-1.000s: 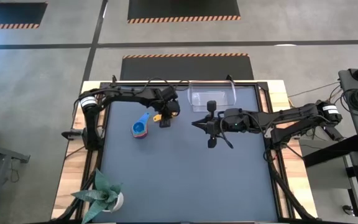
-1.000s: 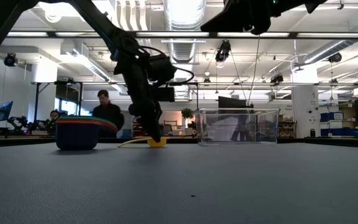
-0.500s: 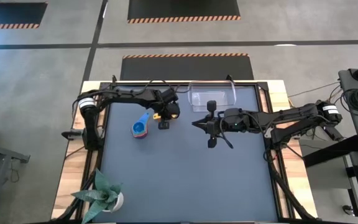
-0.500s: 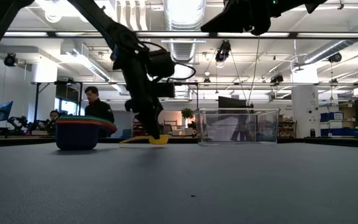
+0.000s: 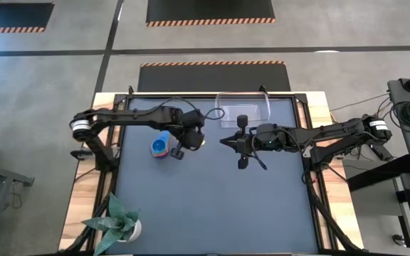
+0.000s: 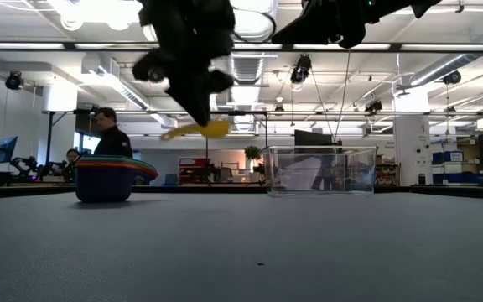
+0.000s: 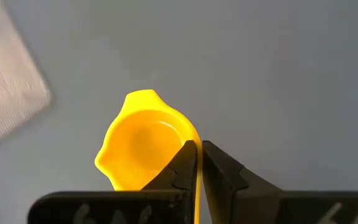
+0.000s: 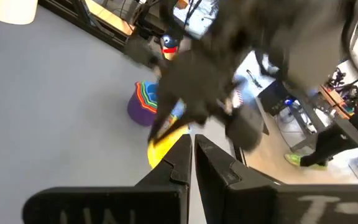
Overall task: Nest measuring cups in basket
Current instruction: Stack the yellow measuring cup on top of the blue measuring cup
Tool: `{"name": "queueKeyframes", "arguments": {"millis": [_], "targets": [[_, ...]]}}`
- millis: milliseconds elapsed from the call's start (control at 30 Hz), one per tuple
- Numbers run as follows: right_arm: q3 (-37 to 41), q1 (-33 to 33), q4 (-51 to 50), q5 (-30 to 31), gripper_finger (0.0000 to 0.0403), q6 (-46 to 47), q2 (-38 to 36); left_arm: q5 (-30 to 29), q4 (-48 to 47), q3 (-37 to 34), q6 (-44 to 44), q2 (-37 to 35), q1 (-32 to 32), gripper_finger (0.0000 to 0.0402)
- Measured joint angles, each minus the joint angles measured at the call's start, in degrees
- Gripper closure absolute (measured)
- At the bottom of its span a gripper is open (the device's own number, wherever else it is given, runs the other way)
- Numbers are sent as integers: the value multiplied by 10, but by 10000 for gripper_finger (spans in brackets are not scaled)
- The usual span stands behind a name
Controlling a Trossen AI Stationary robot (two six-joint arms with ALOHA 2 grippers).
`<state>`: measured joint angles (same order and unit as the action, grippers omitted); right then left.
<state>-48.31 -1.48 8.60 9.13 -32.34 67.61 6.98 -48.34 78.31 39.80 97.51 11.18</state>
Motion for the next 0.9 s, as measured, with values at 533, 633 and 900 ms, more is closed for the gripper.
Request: {"name": "queueKeyframes", "arguments": {"millis": [533, 633, 900], "targets": [[0, 0, -2, 0, 394, -1, 0, -106, -323, -17, 354, -101, -51, 401], [0, 0, -2, 0, 394, 0, 0, -110, -328, -38, 366, -104, -50, 402], [0, 0, -2, 0, 394, 2, 0, -143, -333, -104, 449, -104, -50, 402]]}}
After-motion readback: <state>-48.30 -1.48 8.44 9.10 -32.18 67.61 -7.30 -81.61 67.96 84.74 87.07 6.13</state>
